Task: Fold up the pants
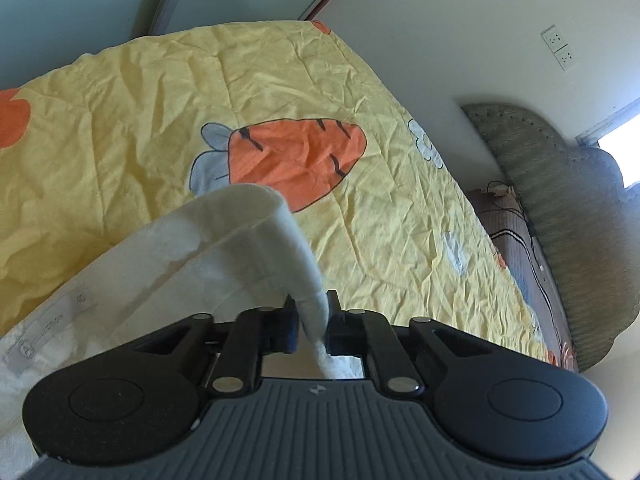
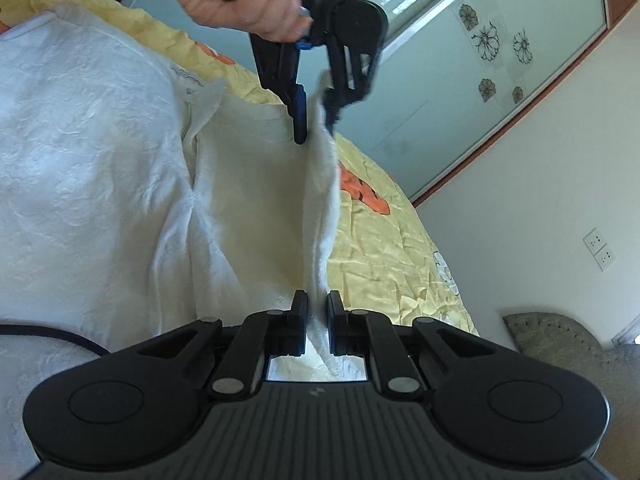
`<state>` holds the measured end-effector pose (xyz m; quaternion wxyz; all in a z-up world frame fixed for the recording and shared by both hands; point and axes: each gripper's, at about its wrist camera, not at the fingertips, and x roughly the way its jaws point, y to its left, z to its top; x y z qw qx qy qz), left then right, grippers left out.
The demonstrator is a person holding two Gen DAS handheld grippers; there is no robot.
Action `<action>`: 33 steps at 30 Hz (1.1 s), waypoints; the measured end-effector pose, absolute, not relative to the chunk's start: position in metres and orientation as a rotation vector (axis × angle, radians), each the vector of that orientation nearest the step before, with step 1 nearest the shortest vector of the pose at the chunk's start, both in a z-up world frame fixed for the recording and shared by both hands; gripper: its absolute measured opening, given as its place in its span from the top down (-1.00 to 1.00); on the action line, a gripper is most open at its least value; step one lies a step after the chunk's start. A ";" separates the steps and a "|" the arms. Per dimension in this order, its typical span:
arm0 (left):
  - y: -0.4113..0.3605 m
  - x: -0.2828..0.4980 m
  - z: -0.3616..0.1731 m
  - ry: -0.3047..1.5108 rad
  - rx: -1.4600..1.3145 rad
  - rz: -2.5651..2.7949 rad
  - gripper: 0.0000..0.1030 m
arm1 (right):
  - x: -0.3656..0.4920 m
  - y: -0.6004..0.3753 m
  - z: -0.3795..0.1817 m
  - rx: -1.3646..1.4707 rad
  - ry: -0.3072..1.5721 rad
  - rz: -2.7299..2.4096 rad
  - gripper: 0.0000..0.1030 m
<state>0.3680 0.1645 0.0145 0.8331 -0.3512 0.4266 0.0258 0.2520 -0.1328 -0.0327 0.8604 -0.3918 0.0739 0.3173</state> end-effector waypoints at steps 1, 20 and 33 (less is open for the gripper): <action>0.164 0.358 0.016 0.887 -0.732 0.056 0.86 | 0.254 -0.134 -0.033 -0.824 0.146 0.648 0.78; 0.197 0.185 0.062 0.706 -0.545 -0.121 0.87 | 0.155 -0.196 0.003 -0.870 0.210 0.396 0.90; 0.219 0.107 0.011 0.835 -0.445 -0.015 0.86 | 0.038 -0.164 -0.031 -0.766 0.358 0.571 0.90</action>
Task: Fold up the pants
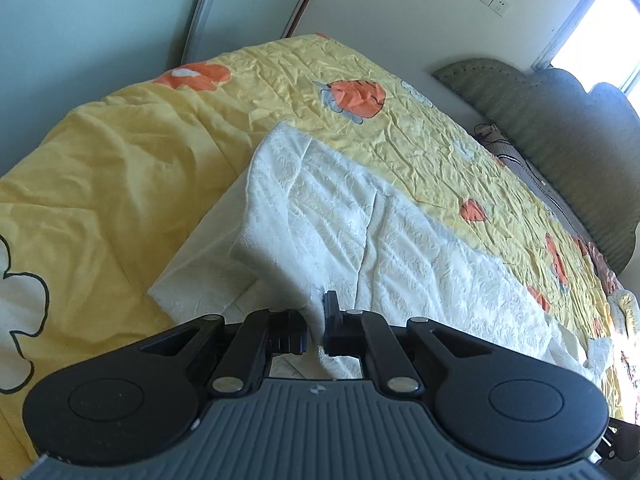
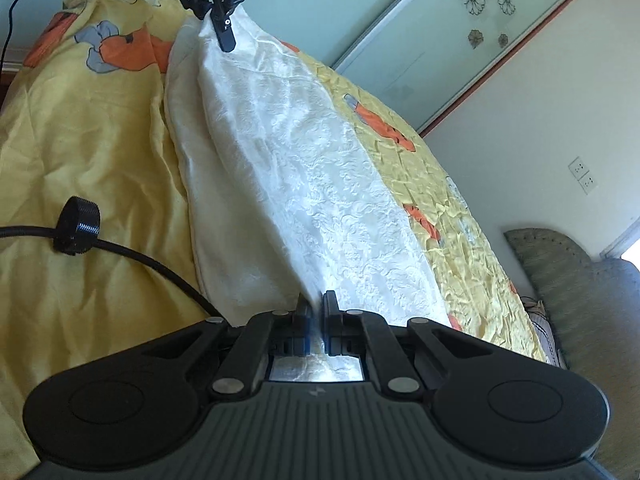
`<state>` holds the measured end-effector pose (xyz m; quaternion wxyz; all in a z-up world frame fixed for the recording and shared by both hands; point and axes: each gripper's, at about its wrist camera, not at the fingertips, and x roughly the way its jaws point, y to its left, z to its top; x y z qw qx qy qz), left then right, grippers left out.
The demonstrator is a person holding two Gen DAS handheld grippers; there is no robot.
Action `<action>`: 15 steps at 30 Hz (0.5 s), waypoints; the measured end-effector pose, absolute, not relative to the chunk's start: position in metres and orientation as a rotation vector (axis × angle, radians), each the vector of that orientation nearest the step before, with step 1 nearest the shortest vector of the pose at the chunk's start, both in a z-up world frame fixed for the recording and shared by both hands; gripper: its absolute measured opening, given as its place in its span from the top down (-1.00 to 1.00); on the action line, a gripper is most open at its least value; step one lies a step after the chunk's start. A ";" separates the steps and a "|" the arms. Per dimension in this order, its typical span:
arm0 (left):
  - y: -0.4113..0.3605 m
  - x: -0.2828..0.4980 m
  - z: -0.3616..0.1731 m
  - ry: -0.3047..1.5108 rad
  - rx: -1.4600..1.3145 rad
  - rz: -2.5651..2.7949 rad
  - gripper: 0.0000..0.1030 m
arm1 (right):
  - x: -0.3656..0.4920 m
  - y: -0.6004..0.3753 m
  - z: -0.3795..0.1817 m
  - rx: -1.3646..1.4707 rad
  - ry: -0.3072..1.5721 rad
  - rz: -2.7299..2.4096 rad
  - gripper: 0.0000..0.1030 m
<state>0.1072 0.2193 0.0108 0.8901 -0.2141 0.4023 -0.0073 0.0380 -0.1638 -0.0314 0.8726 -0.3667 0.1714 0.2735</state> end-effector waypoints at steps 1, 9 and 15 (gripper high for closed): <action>0.218 0.105 0.013 0.832 -0.429 -0.014 0.86 | 0.039 -0.165 -0.028 -0.747 0.361 0.570 0.90; 0.216 0.104 -0.002 0.860 -0.427 0.036 0.85 | 0.028 -0.162 -0.037 -0.707 0.399 0.591 0.90; 0.205 0.105 0.000 0.884 -0.358 0.067 0.49 | 0.023 -0.167 -0.046 -0.609 0.431 0.599 0.88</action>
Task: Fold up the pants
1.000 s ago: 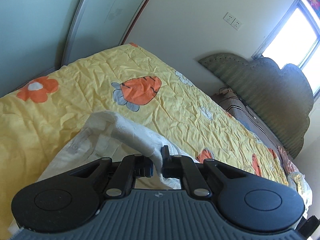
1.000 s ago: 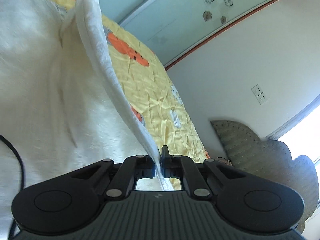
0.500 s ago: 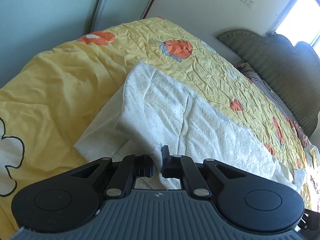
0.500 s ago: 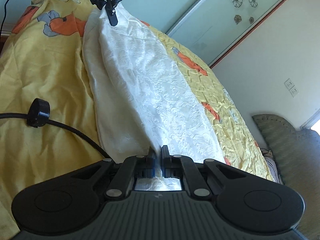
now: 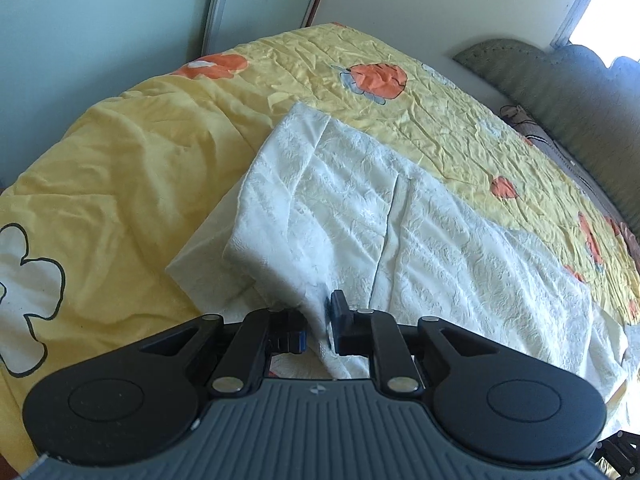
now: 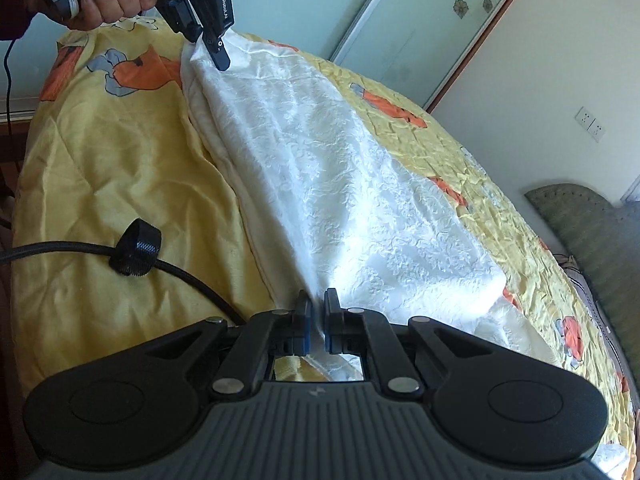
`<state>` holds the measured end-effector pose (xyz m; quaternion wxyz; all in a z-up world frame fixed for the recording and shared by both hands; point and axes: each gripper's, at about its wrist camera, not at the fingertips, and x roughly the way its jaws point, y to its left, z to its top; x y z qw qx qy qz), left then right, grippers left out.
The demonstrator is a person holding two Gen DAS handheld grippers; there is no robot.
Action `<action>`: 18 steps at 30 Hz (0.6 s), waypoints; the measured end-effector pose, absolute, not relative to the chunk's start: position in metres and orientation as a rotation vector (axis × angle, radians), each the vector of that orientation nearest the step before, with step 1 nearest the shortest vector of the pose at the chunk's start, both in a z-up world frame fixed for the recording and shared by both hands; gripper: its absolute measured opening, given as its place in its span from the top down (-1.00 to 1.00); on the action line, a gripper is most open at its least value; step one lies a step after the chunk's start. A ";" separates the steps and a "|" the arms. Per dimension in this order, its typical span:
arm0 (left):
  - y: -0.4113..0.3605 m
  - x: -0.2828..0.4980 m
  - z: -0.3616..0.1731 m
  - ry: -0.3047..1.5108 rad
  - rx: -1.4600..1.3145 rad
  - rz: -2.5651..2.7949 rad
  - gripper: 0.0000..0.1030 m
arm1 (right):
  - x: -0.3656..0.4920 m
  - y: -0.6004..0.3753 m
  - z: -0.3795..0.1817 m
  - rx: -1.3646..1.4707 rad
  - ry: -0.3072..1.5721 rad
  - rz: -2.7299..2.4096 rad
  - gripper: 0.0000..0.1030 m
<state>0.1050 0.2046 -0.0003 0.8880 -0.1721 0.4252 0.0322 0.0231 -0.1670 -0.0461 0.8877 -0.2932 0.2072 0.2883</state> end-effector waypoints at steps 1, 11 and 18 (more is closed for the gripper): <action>0.204 0.104 0.003 0.886 -0.359 0.064 0.49 | 0.023 -0.167 -0.045 -0.604 0.434 0.596 0.86; 0.138 0.079 0.063 0.774 -0.121 0.008 -0.04 | 0.030 -0.259 0.000 -0.161 0.456 0.566 0.80; 0.001 0.092 0.049 0.725 0.040 -0.397 -0.16 | 0.046 -0.282 -0.041 -0.040 0.683 0.385 0.80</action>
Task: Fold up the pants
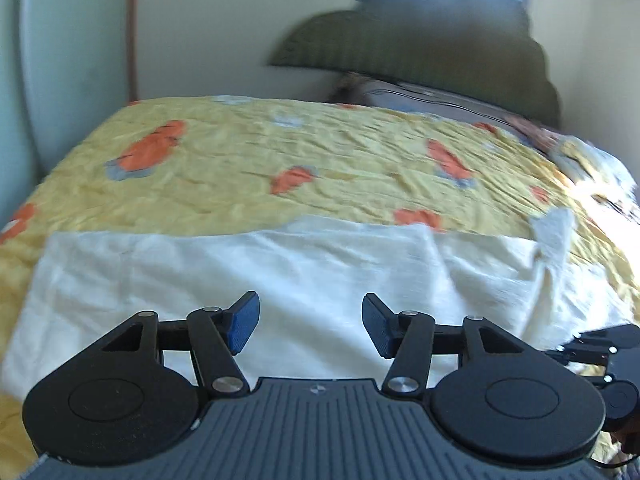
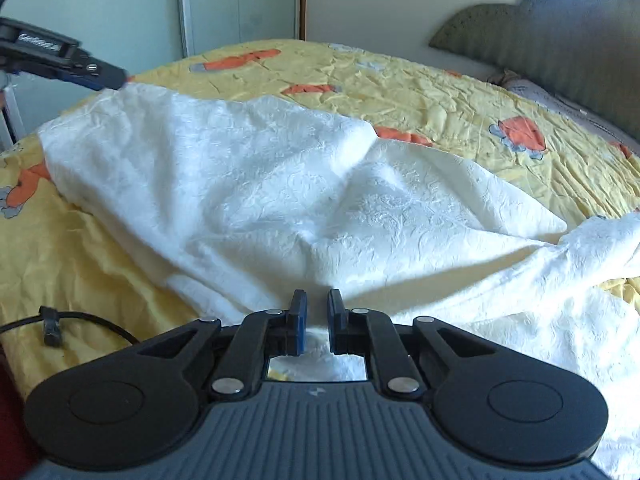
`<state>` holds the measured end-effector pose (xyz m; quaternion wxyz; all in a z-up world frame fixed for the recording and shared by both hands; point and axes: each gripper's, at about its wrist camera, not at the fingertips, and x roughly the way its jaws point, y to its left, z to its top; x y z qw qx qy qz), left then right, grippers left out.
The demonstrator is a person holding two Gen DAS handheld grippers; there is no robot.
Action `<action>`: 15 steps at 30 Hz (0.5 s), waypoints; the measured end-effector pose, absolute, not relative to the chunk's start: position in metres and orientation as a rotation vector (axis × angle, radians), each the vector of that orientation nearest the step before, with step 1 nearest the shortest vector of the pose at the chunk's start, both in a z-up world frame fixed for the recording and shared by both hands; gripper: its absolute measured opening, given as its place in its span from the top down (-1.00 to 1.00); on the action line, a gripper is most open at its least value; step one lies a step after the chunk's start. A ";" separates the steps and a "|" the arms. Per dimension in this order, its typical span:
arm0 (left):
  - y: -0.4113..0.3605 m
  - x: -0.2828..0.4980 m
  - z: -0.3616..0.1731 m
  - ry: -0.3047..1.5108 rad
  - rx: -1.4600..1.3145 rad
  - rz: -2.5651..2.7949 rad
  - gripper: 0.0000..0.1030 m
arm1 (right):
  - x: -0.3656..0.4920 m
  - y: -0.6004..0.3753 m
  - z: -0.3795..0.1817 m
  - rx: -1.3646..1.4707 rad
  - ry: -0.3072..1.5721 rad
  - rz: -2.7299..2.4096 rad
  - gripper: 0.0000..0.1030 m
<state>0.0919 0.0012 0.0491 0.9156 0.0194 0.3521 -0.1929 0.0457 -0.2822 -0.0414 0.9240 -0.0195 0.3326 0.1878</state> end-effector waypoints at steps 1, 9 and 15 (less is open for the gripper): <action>-0.020 0.089 0.046 0.731 0.067 -0.471 -0.16 | 0.038 -0.290 -0.038 -0.014 0.672 0.382 0.80; -0.143 0.067 0.006 0.762 0.240 -0.863 -0.19 | 0.020 -0.442 -0.065 0.211 0.724 -0.183 0.79; -0.189 0.055 -0.018 0.726 0.338 -0.924 -0.19 | 0.010 -0.461 -0.052 0.280 0.605 -0.335 0.73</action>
